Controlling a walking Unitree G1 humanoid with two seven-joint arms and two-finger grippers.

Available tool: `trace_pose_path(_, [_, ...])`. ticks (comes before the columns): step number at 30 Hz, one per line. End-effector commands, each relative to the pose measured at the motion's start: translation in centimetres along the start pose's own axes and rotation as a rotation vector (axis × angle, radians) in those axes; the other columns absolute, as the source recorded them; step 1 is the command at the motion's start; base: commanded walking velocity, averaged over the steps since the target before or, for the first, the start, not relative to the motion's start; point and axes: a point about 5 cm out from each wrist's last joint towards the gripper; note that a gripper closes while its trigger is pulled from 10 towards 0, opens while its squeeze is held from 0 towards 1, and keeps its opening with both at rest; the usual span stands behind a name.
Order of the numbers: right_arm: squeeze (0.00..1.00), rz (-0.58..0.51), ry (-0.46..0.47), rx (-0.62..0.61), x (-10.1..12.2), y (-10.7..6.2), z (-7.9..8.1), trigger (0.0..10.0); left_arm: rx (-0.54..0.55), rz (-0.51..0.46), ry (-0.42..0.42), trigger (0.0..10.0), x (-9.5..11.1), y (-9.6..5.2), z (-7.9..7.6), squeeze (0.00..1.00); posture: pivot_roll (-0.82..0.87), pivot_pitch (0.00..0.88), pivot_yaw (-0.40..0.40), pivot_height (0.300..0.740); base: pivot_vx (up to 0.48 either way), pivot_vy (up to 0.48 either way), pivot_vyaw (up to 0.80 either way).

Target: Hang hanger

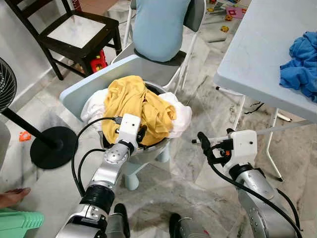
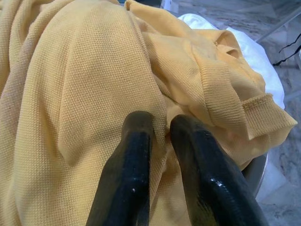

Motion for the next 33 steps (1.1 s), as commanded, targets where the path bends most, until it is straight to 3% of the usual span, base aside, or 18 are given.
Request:
trace_pose_path(1, [0.0, -0.003, 0.0, -0.025, -0.2, -0.1, -0.4, 10.0, 0.001, 0.018, -0.003, 0.0, -0.4, 0.0, -0.1, 0.0, -0.08, 0.276, -0.058, 0.74, 0.0, 0.0, 0.0])
trace_pose_path(20, [0.0, -0.009, -0.002, -0.04, -0.2, 0.1, -0.6, 10.0, 0.005, 0.001, 0.01, 0.0, -0.2, 0.1, 0.0, 0.0, -0.08, 0.279, -0.053, 0.74, 0.0, 0.0, 0.0])
trace_pose_path(23, [0.0, -0.013, -0.004, -0.042, -0.2, 0.2, -0.6, 10.0, 0.044, -0.109, 0.082, 0.0, 1.9, 0.1, 0.4, 0.0, -0.08, 0.279, -0.053, 0.74, 0.0, 0.0, 0.0])
trace_pose_path(25, [0.0, -0.013, -0.004, -0.043, -0.2, 0.2, -0.6, 10.0, 0.066, -0.131, 0.076, 0.0, 2.5, 0.1, 0.6, 0.0, -0.08, 0.279, -0.053, 0.74, 0.0, 0.0, 0.0])
trace_pose_path(27, [0.0, -0.013, -0.003, -0.042, -0.2, 0.2, -0.5, 10.0, 0.071, -0.251, 0.07, 0.0, 4.5, -0.1, 0.7, 0.0, -0.08, 0.275, -0.049, 0.74, 0.0, 0.0, 0.0])
trace_pose_path(28, [0.0, -0.013, -0.003, -0.042, -0.2, 0.2, -0.5, 10.0, 0.071, -0.251, 0.07, 0.0, 4.5, -0.1, 0.7, 0.0, -0.08, 0.275, -0.049, 0.74, 0.0, 0.0, 0.0])
trace_pose_path(30, [0.0, -0.013, -0.004, -0.038, -0.3, 0.3, -0.4, 10.0, 0.064, -0.409, 0.074, 0.0, 7.3, -0.6, 0.5, 0.0, -0.08, 0.274, -0.051, 0.74, 0.0, 0.0, 0.0])
trace_pose_path(32, [0.0, -0.013, -0.004, -0.037, -0.3, 0.3, -0.4, 10.0, 0.069, -0.428, 0.074, 0.0, 7.7, -0.7, 0.5, 0.0, -0.08, 0.274, -0.051, 0.74, 0.0, 0.0, 0.0])
trace_pose_path(33, [0.0, -0.015, -0.005, -0.038, -0.3, 0.4, -0.4, 10.0, 0.079, -0.49, 0.045, 0.0, 9.1, -0.9, 0.6, 0.0, -0.08, 0.274, -0.051, 0.74, 0.0, 0.0, 0.0])
Point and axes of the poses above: a point about 5 cm out from each wrist's last joint towards the gripper, its own y axis pointing out of the wrist towards the gripper, its own x axis along the axis of the wrist's last joint, z = x × y, and after that the axes turned 15 degrees about y, right-handed
